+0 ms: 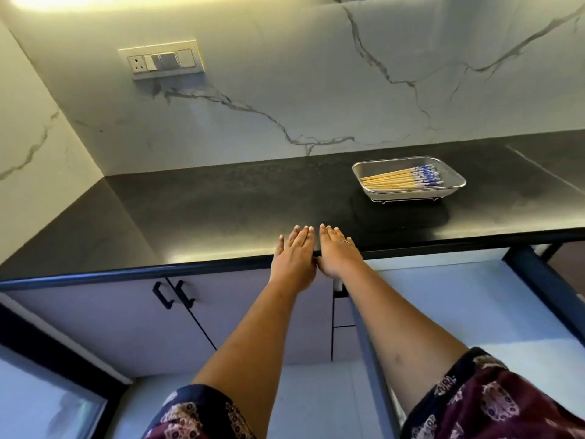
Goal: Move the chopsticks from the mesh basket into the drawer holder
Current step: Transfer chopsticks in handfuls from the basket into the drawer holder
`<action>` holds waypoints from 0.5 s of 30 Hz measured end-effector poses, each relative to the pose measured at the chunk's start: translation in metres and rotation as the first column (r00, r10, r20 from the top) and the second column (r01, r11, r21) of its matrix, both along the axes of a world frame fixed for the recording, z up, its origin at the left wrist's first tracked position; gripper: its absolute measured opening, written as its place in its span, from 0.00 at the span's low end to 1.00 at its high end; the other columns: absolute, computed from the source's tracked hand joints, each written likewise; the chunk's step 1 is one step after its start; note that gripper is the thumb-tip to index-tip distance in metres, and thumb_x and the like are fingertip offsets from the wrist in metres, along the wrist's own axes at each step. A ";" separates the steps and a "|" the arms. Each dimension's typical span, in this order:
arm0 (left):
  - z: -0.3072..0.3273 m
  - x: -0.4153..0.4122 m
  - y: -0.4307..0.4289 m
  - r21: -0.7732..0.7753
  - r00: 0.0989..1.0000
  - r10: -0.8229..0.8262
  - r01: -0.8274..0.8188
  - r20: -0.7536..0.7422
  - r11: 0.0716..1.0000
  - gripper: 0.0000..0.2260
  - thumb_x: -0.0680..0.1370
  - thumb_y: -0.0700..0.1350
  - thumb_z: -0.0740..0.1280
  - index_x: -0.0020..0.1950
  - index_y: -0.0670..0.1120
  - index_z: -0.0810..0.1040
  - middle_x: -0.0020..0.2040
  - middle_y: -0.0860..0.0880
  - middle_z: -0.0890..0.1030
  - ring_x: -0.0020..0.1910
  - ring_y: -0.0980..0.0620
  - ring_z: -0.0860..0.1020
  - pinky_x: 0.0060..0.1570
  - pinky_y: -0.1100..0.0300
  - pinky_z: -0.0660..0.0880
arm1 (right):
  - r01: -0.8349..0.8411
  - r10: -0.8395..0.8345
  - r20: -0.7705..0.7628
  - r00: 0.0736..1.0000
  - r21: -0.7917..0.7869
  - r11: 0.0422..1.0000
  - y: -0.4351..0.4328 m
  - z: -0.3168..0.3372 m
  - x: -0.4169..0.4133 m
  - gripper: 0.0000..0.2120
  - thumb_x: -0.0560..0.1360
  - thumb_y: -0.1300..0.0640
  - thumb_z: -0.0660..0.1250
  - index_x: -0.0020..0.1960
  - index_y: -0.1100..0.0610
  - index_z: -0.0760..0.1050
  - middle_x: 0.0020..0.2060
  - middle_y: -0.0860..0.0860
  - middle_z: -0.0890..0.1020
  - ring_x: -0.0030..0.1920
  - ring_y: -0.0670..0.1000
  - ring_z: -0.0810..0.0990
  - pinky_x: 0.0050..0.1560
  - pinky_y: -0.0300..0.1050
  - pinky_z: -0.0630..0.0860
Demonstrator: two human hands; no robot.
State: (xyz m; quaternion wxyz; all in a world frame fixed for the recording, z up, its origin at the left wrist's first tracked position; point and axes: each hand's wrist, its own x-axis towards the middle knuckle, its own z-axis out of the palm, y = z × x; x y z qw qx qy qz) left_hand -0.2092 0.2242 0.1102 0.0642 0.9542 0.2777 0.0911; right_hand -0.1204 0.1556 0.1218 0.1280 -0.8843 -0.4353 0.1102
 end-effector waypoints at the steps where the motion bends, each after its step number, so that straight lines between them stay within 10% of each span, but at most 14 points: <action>1: 0.000 -0.002 0.011 0.004 1.000 -0.020 0.020 -0.009 1.000 0.29 0.80 0.44 0.55 0.76 0.46 0.43 0.78 0.49 0.47 0.76 0.51 0.41 0.72 0.51 0.39 | 0.009 -0.009 -0.008 1.000 0.009 1.000 0.012 -0.002 -0.005 0.37 0.79 0.54 0.61 0.78 0.57 0.42 0.78 0.53 0.48 0.78 0.53 0.45 0.76 0.51 0.46; 15: 0.009 0.092 0.093 -0.054 0.975 -0.219 0.217 -0.024 0.975 0.29 0.80 0.45 0.56 0.76 0.46 0.44 0.78 0.49 0.47 0.76 0.51 0.41 0.72 0.49 0.39 | 0.300 -0.300 0.080 0.950 0.018 0.954 0.036 0.010 0.105 0.32 0.79 0.59 0.57 0.78 0.57 0.46 0.78 0.55 0.51 0.78 0.55 0.48 0.75 0.54 0.48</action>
